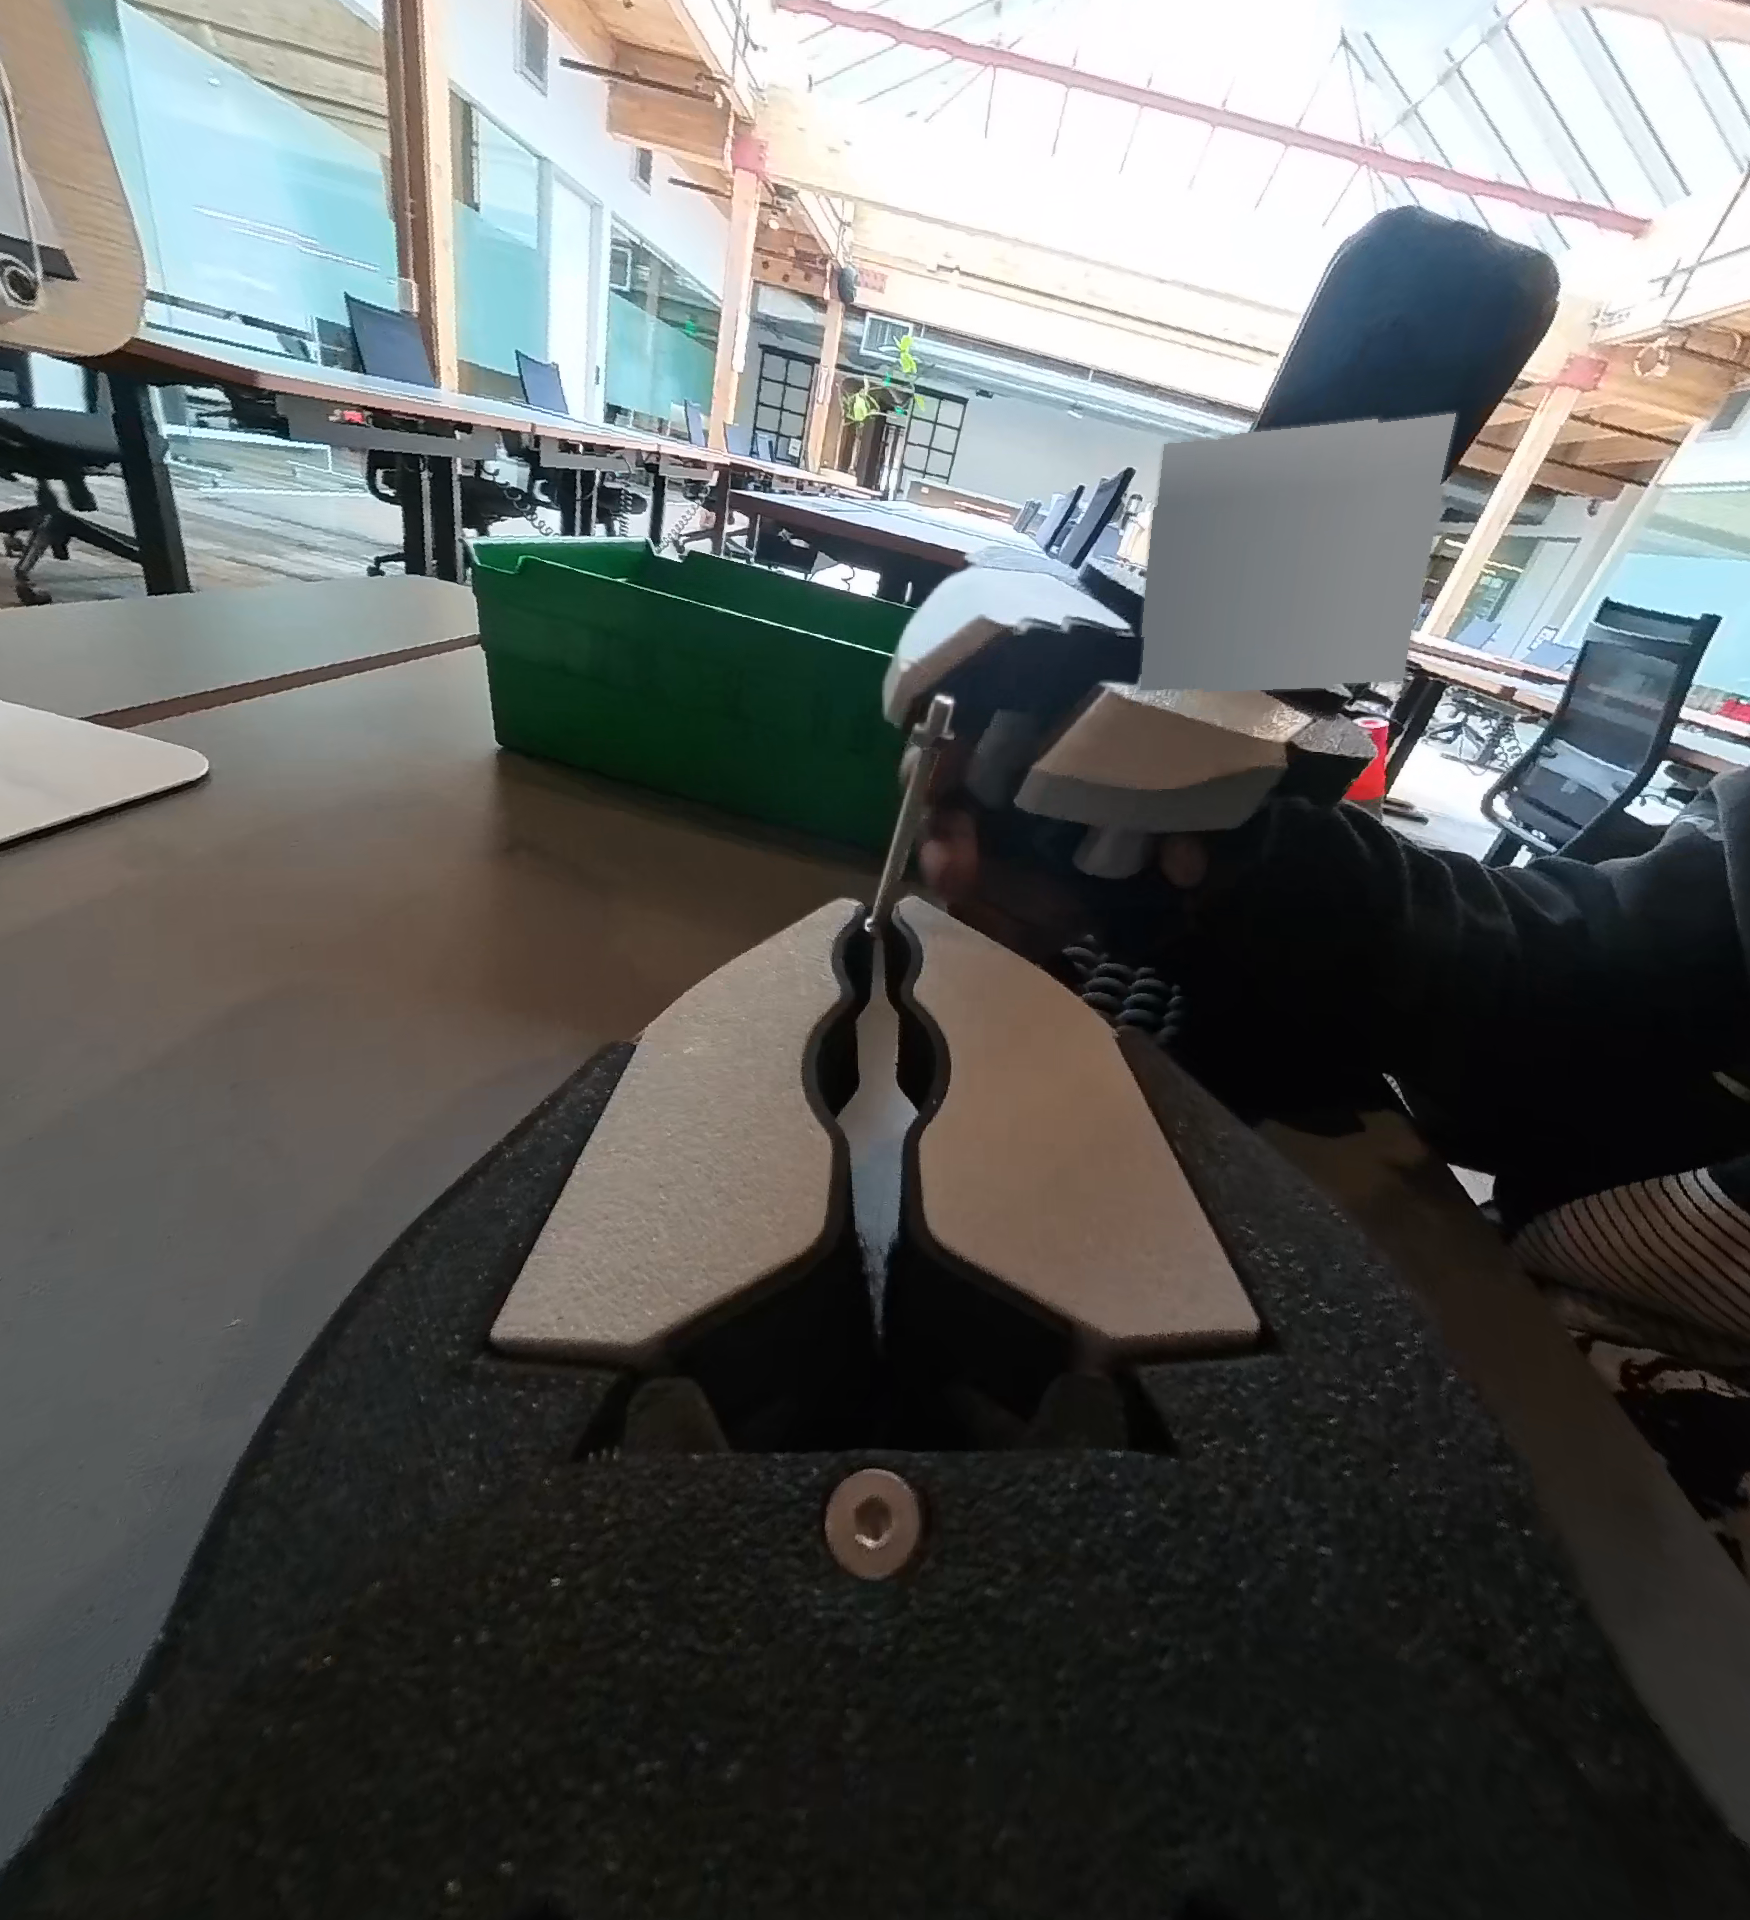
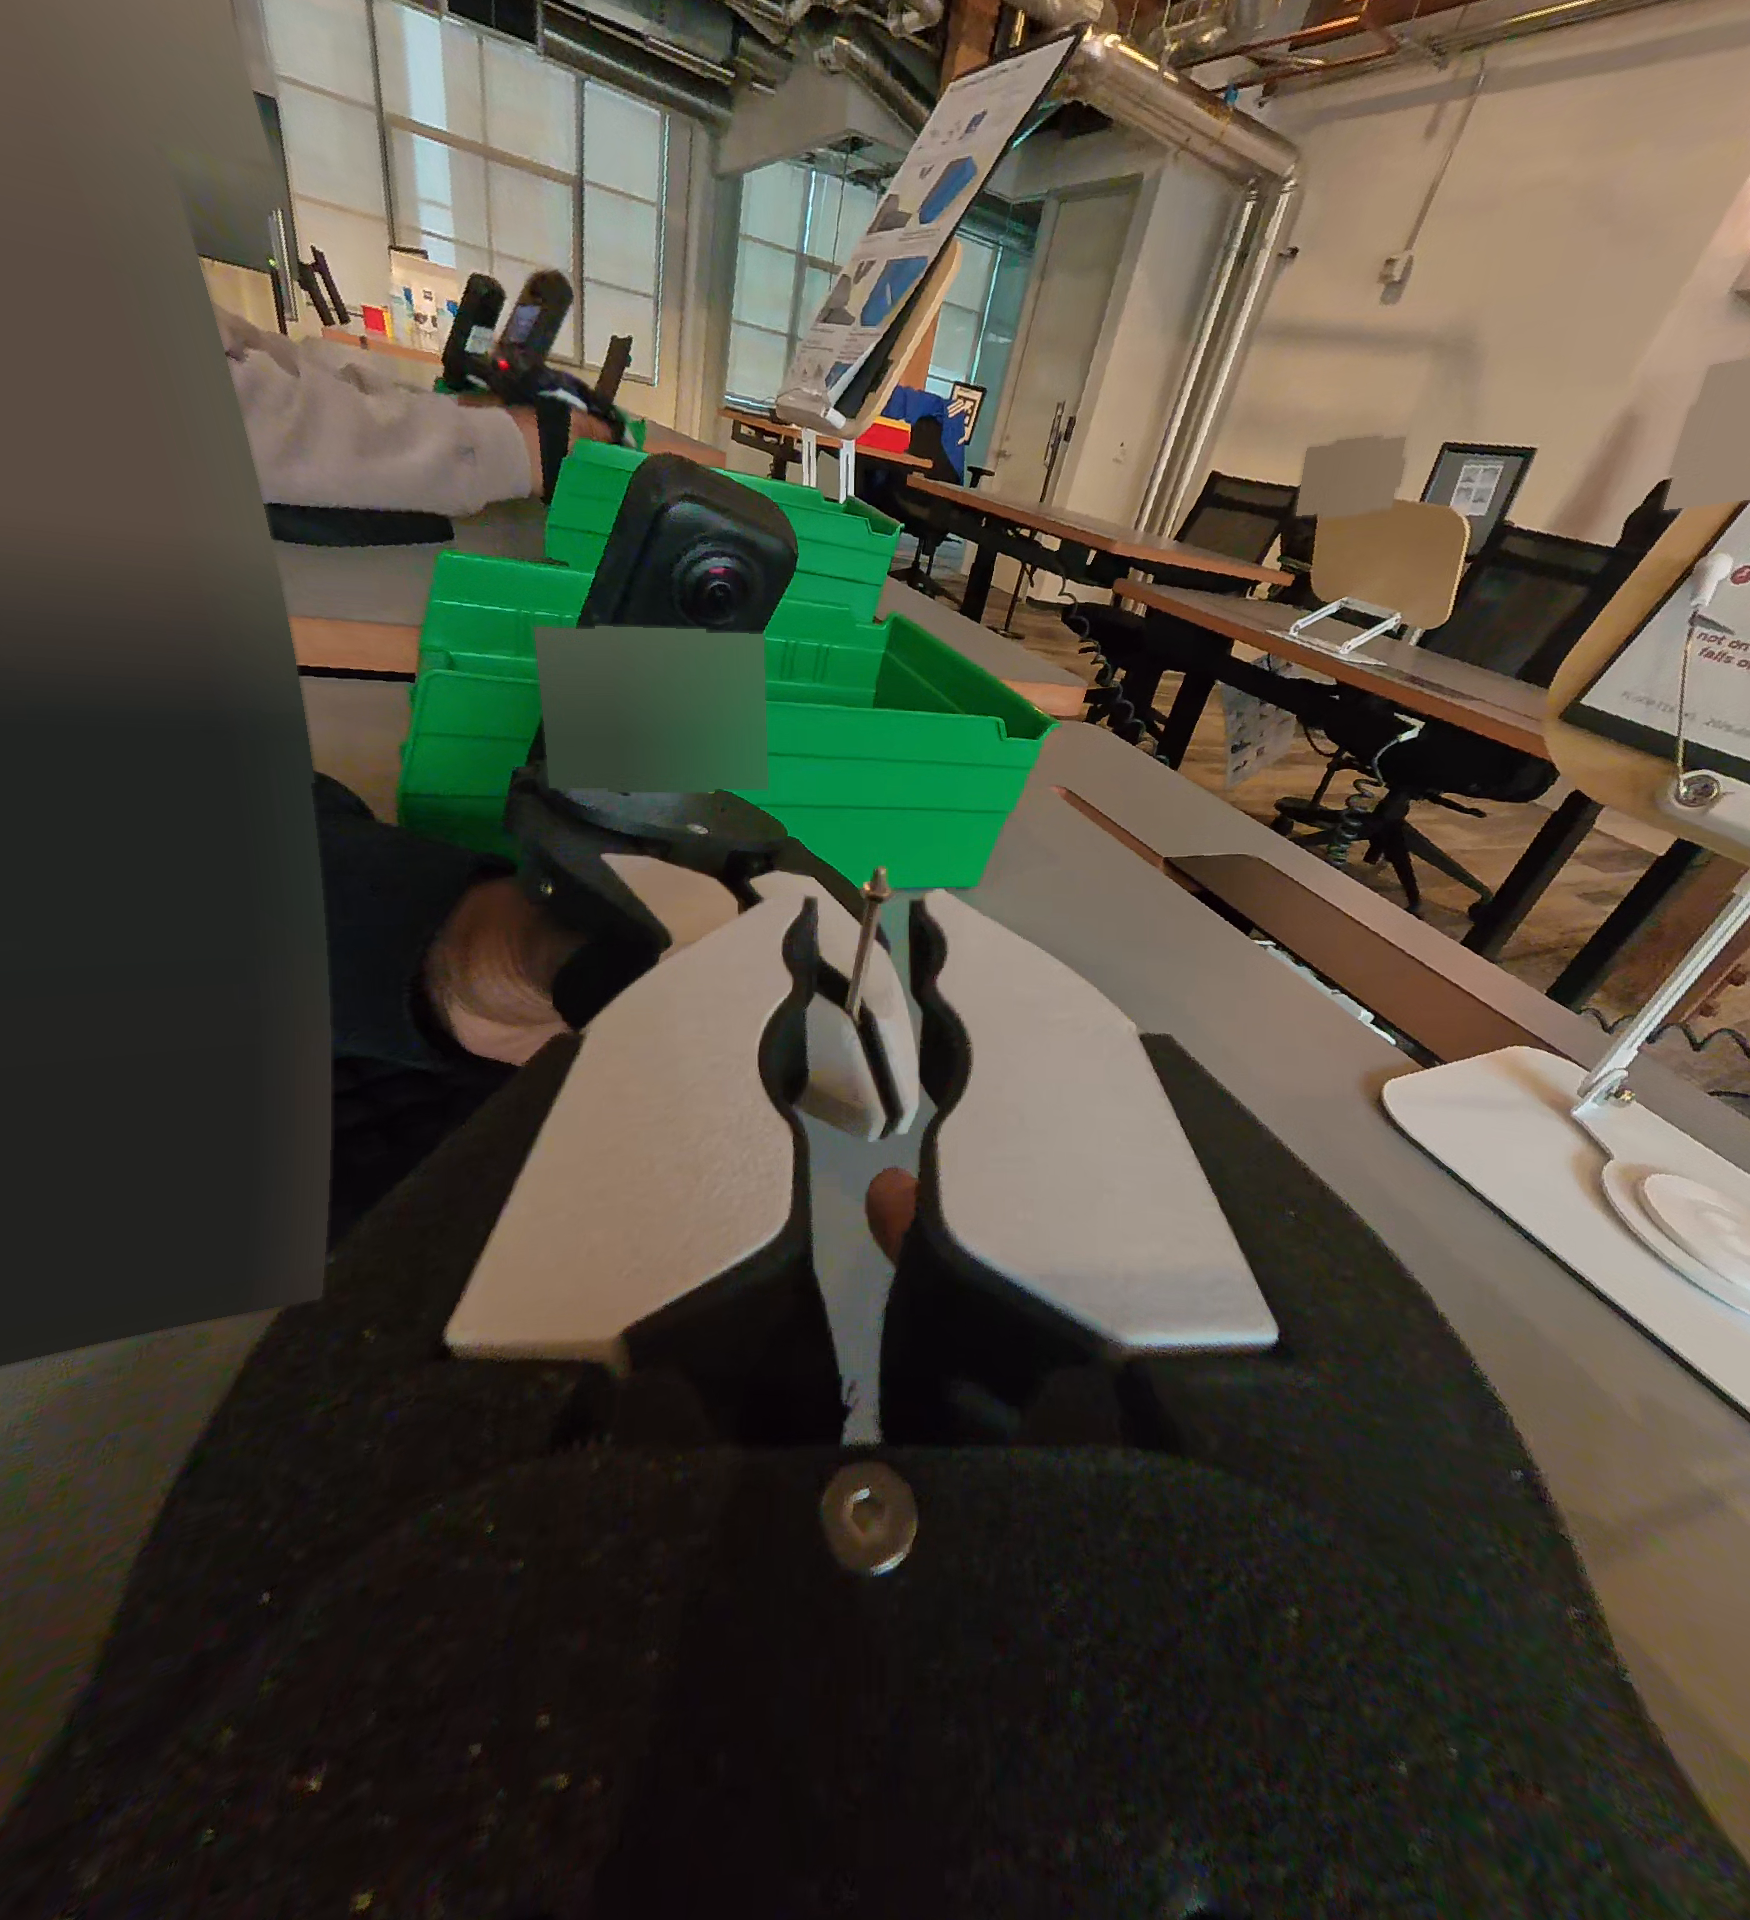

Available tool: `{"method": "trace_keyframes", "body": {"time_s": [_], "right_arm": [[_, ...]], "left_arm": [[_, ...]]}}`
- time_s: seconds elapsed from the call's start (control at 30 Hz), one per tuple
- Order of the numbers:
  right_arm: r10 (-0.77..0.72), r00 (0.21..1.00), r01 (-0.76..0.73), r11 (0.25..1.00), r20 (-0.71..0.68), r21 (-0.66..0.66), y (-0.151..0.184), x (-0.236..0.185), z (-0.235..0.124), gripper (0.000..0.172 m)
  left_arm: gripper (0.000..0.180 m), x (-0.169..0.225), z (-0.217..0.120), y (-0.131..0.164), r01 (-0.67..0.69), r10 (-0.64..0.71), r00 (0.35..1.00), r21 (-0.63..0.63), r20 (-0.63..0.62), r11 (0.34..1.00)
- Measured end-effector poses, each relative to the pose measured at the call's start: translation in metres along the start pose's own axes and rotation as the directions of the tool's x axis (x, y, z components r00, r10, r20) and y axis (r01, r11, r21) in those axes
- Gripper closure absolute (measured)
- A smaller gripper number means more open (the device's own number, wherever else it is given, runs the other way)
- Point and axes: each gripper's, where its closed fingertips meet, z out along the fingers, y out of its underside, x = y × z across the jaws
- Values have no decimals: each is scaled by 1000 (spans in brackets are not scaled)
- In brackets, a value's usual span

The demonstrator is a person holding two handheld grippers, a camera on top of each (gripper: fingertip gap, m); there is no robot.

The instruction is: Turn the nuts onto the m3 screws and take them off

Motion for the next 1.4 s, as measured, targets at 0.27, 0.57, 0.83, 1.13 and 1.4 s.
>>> {"method": "trace_keyframes", "body": {"time_s": [0.27,0.57,0.83,1.13,1.4], "right_arm": [[-8,1000,8,1000,16,-4,1,-3,2,155],[1,1000,-1,1000,26,5,-2,-5,-2,167],[-7,1000,7,1000,8,-1,0,-2,1,152],[-6,1000,6,1000,23,-3,0,-5,0,165],[-4,1000,4,1000,7,5,-1,-2,-1,162]], "left_arm": [[179,3,2,3,-18,18,1000,-21,-8,1000],[179,-2,0,0,4,-5,1000,5,14,1000],[179,3,2,3,-19,18,1000,-19,-6,1000],[179,0,1,1,-6,6,1000,-8,8,1000],[179,0,1,1,-5,5,1000,-6,6,1000]]}}
